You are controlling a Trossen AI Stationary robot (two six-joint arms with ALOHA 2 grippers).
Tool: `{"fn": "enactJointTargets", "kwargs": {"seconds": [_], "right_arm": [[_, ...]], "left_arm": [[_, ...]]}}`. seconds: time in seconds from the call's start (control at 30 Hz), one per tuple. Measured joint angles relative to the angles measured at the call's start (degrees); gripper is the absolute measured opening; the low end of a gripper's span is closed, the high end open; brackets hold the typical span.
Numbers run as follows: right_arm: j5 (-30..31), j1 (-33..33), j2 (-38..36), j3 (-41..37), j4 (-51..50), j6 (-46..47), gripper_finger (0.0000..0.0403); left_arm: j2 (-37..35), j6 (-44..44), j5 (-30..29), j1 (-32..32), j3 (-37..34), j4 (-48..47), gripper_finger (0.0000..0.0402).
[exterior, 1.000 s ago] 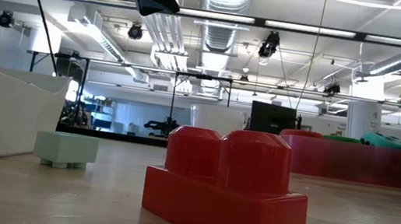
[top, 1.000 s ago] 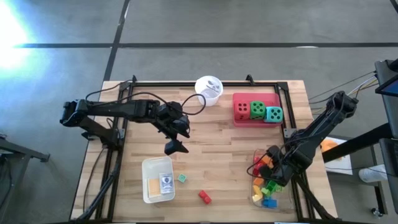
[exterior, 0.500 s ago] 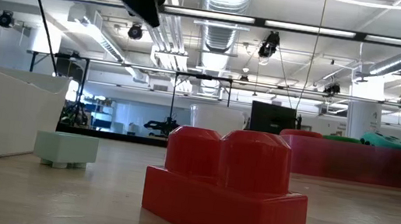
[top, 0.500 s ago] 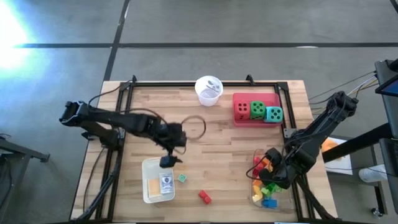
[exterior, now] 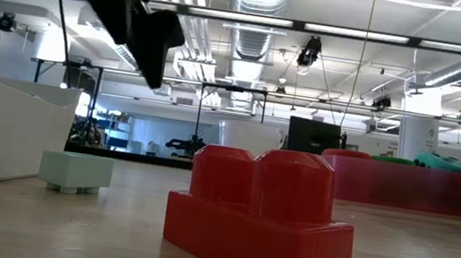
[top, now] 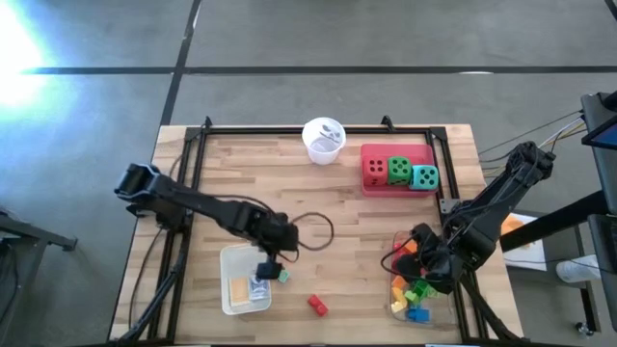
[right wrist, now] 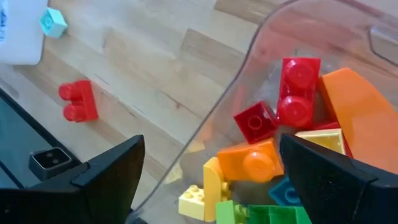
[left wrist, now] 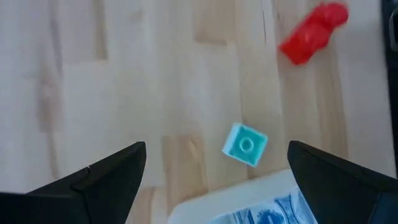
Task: Pick & Place Toys
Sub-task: Put the light blue game piece into the transparent bin
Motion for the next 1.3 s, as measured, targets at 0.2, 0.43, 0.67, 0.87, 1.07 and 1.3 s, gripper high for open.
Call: {"fn": "enactJointTargets", "kwargs": {"seconds": [0.2, 0.43, 0.67, 0.87, 1.07, 1.3], "right_arm": [[1.19, -0.01, -0.01, 0.92, 0.02, 0.04, 0.0364], [1.33, -0.03, -0.01, 0.92, 0.23, 1.11, 0.0364], [1.37, -0.03, -0.01, 0.92, 0.27, 1.6, 0.0364], [3.82, -0.03, -0.01, 0.92, 0.39, 2.64, 0.0364], [4.32, -0.03, 0.02, 0.92, 0.83, 2.64, 0.0364], [4.32, -0.01, 0.02, 0.92, 2.1, 2.6, 0.0364]], "left_arm": [[6.73, 3.3, 0.05, -3.46, 4.42, -4.3, 0.0393], [9.19, 2.98, 2.27, -3.74, 5.28, -7.34, 0.0393], [9.22, -2.83, 1.95, -3.75, 5.24, -9.04, 0.0393], [11.02, -8.44, -2.79, -3.04, 5.24, -8.63, 0.0392], [13.56, -6.63, -3.43, -4.88, 5.22, -11.39, 0.0392], [13.61, -2.04, -3.78, -6.16, 5.22, -17.74, 0.0392]]}}
